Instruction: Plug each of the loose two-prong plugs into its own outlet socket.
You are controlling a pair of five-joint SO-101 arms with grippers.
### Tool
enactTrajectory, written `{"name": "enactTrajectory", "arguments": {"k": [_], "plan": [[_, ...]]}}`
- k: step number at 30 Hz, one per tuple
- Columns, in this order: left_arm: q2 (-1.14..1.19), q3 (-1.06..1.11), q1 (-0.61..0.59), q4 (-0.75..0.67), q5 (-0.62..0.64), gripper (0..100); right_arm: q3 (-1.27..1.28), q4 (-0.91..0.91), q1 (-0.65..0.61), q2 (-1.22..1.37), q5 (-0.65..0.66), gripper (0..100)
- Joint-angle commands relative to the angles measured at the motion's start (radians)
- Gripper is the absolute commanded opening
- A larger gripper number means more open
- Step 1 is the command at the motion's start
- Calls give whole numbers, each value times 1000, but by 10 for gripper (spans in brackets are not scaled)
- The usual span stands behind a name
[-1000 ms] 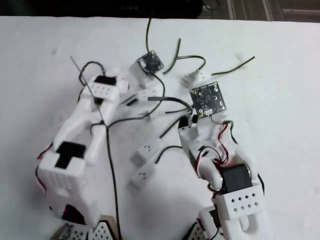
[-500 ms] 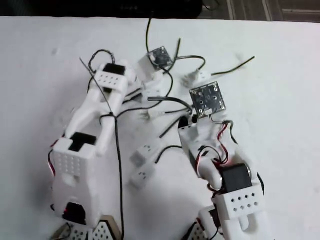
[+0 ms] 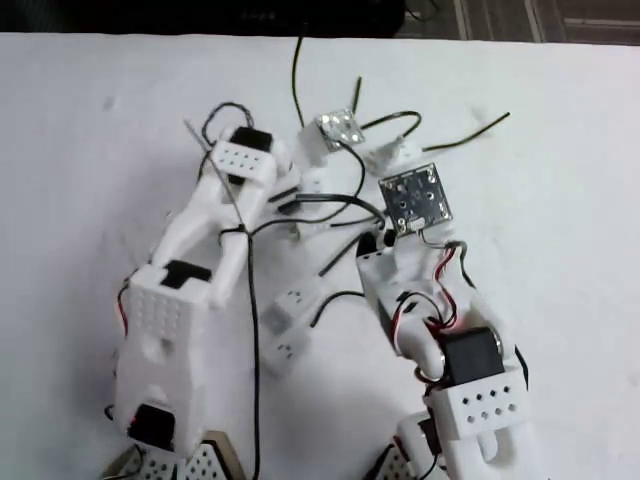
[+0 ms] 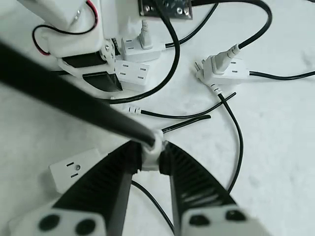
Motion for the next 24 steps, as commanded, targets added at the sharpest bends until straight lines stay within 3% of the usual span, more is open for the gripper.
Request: {"name": "enactTrajectory", "arguments": {"k": [1,6,11,19,24], "plan": [[79,-135,16,-18,-6,249,-8,-15,8,1,-9,18],[177,-227,16,-15,-2,245,-8,-15,8,1,-8,18],[188,-236,41,84,-11,244,-8,-15,8,1,-6,18],[97,-236,47,288,-84,49,-8,-15,8,1,-6,18],[44,-233,45,427,-84,22,-8,-15,8,1,-6,18]]}}
